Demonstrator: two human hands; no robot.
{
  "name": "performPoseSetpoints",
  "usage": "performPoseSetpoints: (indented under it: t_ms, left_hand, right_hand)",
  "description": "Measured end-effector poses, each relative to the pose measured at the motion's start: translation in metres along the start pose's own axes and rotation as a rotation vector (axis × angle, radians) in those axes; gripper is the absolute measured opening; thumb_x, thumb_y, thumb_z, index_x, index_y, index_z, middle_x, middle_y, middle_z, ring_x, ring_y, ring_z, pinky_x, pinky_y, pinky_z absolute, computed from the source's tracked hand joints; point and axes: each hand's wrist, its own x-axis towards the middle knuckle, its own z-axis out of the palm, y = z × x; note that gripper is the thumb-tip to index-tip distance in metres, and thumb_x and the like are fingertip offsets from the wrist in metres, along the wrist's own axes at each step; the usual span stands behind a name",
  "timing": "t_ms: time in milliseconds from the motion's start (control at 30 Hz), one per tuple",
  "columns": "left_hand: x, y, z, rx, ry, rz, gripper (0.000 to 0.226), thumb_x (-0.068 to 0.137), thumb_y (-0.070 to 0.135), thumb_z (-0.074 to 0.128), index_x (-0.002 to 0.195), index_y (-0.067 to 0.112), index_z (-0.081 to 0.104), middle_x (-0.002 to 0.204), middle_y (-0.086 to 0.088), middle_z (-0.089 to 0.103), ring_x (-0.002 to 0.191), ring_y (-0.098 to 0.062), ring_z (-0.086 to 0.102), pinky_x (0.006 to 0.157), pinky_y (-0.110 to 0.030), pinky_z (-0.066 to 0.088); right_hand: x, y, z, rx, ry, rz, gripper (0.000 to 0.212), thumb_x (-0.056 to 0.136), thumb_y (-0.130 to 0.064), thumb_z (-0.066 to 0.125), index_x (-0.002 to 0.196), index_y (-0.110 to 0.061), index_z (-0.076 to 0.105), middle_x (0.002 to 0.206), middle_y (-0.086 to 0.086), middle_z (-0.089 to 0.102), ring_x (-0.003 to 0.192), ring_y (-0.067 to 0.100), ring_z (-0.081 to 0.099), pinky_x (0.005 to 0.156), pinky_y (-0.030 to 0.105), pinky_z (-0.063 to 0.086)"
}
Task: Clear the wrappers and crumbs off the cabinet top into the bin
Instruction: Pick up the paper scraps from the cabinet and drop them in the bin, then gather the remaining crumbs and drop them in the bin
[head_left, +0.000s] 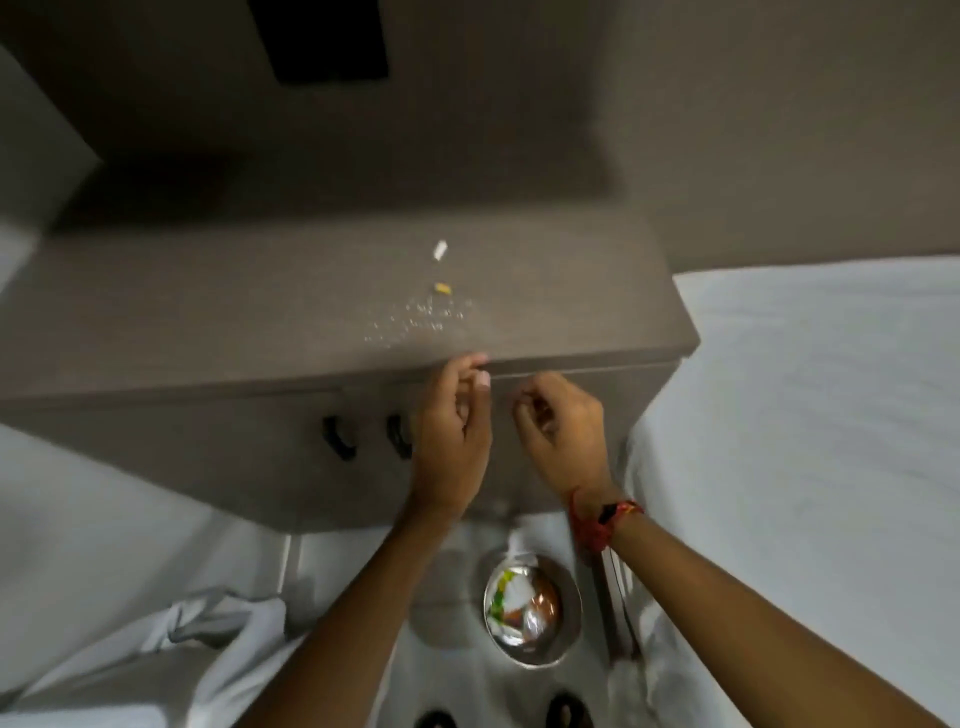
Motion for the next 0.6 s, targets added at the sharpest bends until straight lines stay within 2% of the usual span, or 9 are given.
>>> performPoseSetpoints:
  t_ms: [67, 133, 200, 267, 333, 367, 433, 533, 600]
  left_hand:
    - [0.046, 0.022, -0.013, 0.105, 0.115, 0.097, 0.016, 0.099, 0.017, 0.057, 0.111, 0.017, 0.067, 0.096, 0.000, 0.068, 0.076, 0.000, 0.060, 0.070, -0.013, 0.048]
    - [0.086, 0.033, -0.023, 0.264, 0.160, 0.116, 0.015, 0.097, 0.014, 0.057, 0.107, 0.014, 0.068, 0.099, 0.001, 0.065, 0.076, -0.001, 0.056, 0.071, -0.017, 0.049]
    - [0.117, 0.036, -0.030, 0.467, 0.015, 0.068, 0.019, 0.097, 0.016, 0.057, 0.113, 0.015, 0.067, 0.110, -0.001, 0.062, 0.093, -0.012, 0.059, 0.080, -0.028, 0.054]
    - [0.138, 0.036, -0.035, 0.698, -0.245, 0.045, 0.025, 0.097, 0.020, 0.059, 0.122, 0.019, 0.065, 0.119, -0.003, 0.059, 0.111, -0.020, 0.055, 0.093, -0.038, 0.053]
    - [0.148, 0.036, -0.037, 0.819, -0.399, 0.082, 0.027, 0.095, 0.022, 0.063, 0.122, 0.023, 0.067, 0.117, -0.004, 0.060, 0.114, -0.024, 0.052, 0.097, -0.042, 0.049]
    - [0.150, 0.035, -0.037, 0.841, -0.410, 0.097, 0.025, 0.094, 0.021, 0.064, 0.119, 0.023, 0.069, 0.115, -0.004, 0.061, 0.112, -0.024, 0.053, 0.097, -0.042, 0.049]
    - [0.154, 0.031, -0.035, 0.862, -0.385, 0.114, 0.019, 0.092, 0.020, 0.067, 0.110, 0.023, 0.073, 0.111, -0.003, 0.064, 0.108, -0.023, 0.055, 0.095, -0.041, 0.049]
    - [0.158, 0.023, -0.032, 0.825, -0.359, 0.127, 0.006, 0.088, 0.017, 0.072, 0.094, 0.020, 0.073, 0.102, -0.001, 0.066, 0.104, -0.022, 0.056, 0.090, -0.039, 0.050]
    - [0.158, 0.015, -0.031, 0.765, -0.322, 0.116, 0.002, 0.088, 0.015, 0.071, 0.089, 0.017, 0.071, 0.097, 0.000, 0.063, 0.099, -0.020, 0.055, 0.086, -0.037, 0.049]
  right_hand:
    - [0.042, -0.029, -0.009, 0.062, 0.096, -0.057, 0.010, 0.082, -0.002, 0.061, 0.082, -0.007, 0.068, 0.077, 0.005, 0.068, 0.069, 0.021, 0.061, 0.064, 0.030, 0.051]
    - [0.081, -0.044, -0.010, 0.076, 0.133, -0.037, 0.012, 0.084, -0.002, 0.059, 0.086, -0.009, 0.069, 0.084, 0.005, 0.069, 0.076, 0.018, 0.062, 0.070, 0.029, 0.051]
    - [0.117, -0.048, -0.007, 0.022, 0.032, -0.010, 0.021, 0.088, 0.001, 0.058, 0.102, -0.009, 0.070, 0.100, 0.006, 0.069, 0.089, 0.016, 0.064, 0.082, 0.030, 0.055]
    - [0.146, -0.045, -0.001, -0.073, -0.173, -0.030, 0.038, 0.089, 0.006, 0.056, 0.123, -0.010, 0.066, 0.120, 0.009, 0.065, 0.109, 0.020, 0.063, 0.100, 0.029, 0.049]
    - [0.170, -0.044, 0.008, -0.200, -0.329, -0.104, 0.051, 0.090, 0.006, 0.055, 0.137, -0.013, 0.058, 0.134, 0.009, 0.060, 0.124, 0.026, 0.056, 0.110, 0.031, 0.042]
    - [0.179, -0.046, 0.013, -0.239, -0.374, -0.128, 0.053, 0.091, 0.002, 0.055, 0.140, -0.017, 0.056, 0.137, 0.008, 0.057, 0.125, 0.028, 0.055, 0.110, 0.036, 0.044]
    - [0.195, -0.051, 0.022, -0.291, -0.442, -0.157, 0.045, 0.092, -0.009, 0.057, 0.135, -0.022, 0.059, 0.131, 0.006, 0.059, 0.119, 0.028, 0.058, 0.100, 0.042, 0.053]
    - [0.204, -0.056, 0.029, -0.412, -0.489, -0.210, 0.027, 0.085, -0.010, 0.059, 0.108, -0.019, 0.071, 0.111, 0.004, 0.065, 0.101, 0.029, 0.065, 0.082, 0.043, 0.059]
    - [0.205, -0.055, 0.031, -0.448, -0.440, -0.220, 0.018, 0.083, -0.005, 0.058, 0.092, -0.016, 0.069, 0.101, 0.003, 0.064, 0.090, 0.030, 0.066, 0.073, 0.041, 0.059]
